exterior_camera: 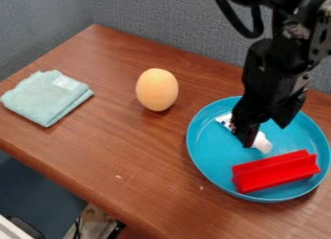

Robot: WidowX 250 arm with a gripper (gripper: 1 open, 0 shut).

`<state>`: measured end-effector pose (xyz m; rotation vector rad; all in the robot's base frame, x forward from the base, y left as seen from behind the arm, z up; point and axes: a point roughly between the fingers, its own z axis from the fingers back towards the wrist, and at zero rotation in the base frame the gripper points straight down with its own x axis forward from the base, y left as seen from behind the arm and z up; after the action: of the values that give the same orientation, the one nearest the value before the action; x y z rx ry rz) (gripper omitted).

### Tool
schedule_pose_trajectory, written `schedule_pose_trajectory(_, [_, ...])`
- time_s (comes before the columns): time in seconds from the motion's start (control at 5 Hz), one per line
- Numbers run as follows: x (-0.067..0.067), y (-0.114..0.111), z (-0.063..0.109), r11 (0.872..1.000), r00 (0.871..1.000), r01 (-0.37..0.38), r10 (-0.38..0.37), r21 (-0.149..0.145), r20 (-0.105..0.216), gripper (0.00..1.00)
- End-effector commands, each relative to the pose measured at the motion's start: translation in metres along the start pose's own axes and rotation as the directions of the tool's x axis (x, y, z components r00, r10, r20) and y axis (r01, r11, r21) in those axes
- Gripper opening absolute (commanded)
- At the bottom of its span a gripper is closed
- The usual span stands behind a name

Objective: Move the toothpaste from the blue plate to the cloth on the left side of the table

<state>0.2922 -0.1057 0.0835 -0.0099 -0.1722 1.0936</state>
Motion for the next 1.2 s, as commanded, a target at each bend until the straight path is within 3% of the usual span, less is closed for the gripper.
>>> schedule_pose_trajectory(0.0, [0.0006, -0.0025, 0.0186, 0.998, 1.0, 0.018, -0.016, -0.066, 0.024, 1.0])
schedule_pose_trajectory(1.0, [-0.0017, 0.001, 0.0235, 0.992, 0.996, 0.023, -0.012, -0.123, 0.086, 1.0])
